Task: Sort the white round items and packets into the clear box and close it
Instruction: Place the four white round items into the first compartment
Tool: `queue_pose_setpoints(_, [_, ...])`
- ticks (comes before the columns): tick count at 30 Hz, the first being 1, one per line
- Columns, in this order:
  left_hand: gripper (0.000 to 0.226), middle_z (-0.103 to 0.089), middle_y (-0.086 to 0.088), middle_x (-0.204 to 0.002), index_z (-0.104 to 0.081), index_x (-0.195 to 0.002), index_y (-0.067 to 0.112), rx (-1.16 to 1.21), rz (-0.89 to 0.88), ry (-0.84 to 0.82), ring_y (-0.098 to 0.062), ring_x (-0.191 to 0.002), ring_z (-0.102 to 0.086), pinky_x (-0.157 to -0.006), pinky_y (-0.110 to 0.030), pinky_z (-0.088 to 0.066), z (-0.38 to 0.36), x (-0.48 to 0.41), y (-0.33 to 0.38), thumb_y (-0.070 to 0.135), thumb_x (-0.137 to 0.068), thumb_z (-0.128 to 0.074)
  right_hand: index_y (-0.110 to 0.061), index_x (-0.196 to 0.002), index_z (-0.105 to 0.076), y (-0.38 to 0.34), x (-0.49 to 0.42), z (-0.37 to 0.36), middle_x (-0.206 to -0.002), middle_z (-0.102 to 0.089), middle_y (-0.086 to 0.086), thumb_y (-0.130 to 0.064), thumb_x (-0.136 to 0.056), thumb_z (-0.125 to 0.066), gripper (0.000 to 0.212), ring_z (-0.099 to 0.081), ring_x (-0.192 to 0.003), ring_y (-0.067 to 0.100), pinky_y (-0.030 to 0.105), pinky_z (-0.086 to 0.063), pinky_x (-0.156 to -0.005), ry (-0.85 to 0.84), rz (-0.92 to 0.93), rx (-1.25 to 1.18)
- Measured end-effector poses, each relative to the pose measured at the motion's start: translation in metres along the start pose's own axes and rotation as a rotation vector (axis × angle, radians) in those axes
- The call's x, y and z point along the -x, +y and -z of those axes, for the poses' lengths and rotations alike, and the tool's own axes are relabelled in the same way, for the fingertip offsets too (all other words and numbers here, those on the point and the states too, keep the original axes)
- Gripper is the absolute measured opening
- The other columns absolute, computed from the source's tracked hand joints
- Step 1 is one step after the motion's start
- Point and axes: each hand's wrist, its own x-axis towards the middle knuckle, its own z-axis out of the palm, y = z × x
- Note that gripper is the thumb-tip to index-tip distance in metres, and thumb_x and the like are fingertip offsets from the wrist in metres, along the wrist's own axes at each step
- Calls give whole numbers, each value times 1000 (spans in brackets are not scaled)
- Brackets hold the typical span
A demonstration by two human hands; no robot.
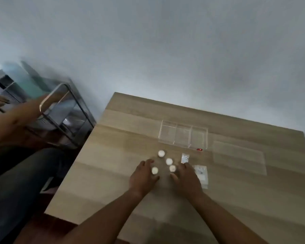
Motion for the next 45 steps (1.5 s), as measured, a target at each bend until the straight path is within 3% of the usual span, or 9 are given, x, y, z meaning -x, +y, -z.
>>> queue_pose_setpoints(9, [33, -59, -3, -116, -63, -116, 28, -29, -58, -11, -26, -102, -64, -80, -34, -51, -1, -19, -4, 34, -84, -65, -17, -102, -59, 1, -15, 0, -106, -58, 5, -33, -84, -59, 24, -55, -101, 24, 35, -46, -84, 36, -34, -33])
queue_pose_setpoints(17, [24, -68, -2, -105, -70, -110, 23, 24, -320, 257, -16, -83, -68, -72, -27, -52, 65, -106, 51, 29, -87, -66, -12, -93, -62, 12, -16, 9, -95, -60, 5, -23, -82, -67, 16, -57, -91, 22, 25, -39, -76, 98, -59, -182])
queue_pose_setpoints(21, [28, -71, -5, -114, -70, -117, 19, -293, -490, 133, -25, -106, -62, -82, -35, -51, 73, -160, 85, 27, -91, -59, -13, -101, -62, 17, -15, 15, -102, -61, 4, -26, -83, -66, 22, -58, -93, 20, 23, -41, -76, 96, -75, -201])
queue_pose_setpoints(27, [24, -74, -3, -109, -73, -104, 19, -953, -625, -21, -26, -107, -58, -79, -35, -45, 61, -193, 97, 24, -94, -52, -23, -95, -63, 24, -14, 29, -93, -58, -5, -32, -80, -68, 18, -57, -88, 14, 27, -46, -73, 180, -119, -245])
queue_pose_setpoints(31, [24, -73, -2, -110, -73, -107, 19, -1036, -657, -20, -26, -109, -57, -81, -36, -45, 52, -200, 94, 22, -93, -53, -25, -92, -61, 34, -18, 38, -90, -57, -8, -29, -78, -69, 17, -55, -84, 12, 25, -45, -68, 234, -138, -253])
queue_pose_setpoints(34, [28, -70, -2, -117, -69, -117, 22, -958, -667, 2, -26, -112, -57, -86, -38, -45, 53, -202, 90, 28, -91, -58, -21, -91, -62, 35, -31, 49, -89, -60, -5, -21, -78, -72, 17, -52, -78, 8, 24, -44, -69, 290, -113, -273])
queue_pose_setpoints(37, [29, -69, -2, -111, -69, -115, 25, -588, -612, 128, -24, -107, -59, -83, -36, -46, 61, -194, 85, 30, -87, -65, -13, -94, -65, 26, -60, 67, -87, -63, 3, -14, -81, -70, 14, -56, -77, 17, 31, -49, -72, 329, -33, -267])
queue_pose_setpoints(40, [24, -67, 3, -95, -67, -109, 27, -86, -287, 254, -14, -87, -60, -69, -27, -43, 63, -180, 74, 28, -84, -68, -11, -97, -66, 10, -95, 81, -91, -65, 8, -13, -82, -68, 16, -58, -85, 25, 32, -46, -76, 328, 26, -228])
queue_pose_setpoints(45, [36, -76, -7, -104, -69, -117, 14, 310, 100, 34, -23, -97, -70, -92, -35, -55, 56, -169, 57, 21, -82, -67, -11, -101, -67, -19, -150, 91, -103, -64, 14, -22, -85, -58, 21, -53, -100, 31, 35, -41, -85, 64, 177, 22])
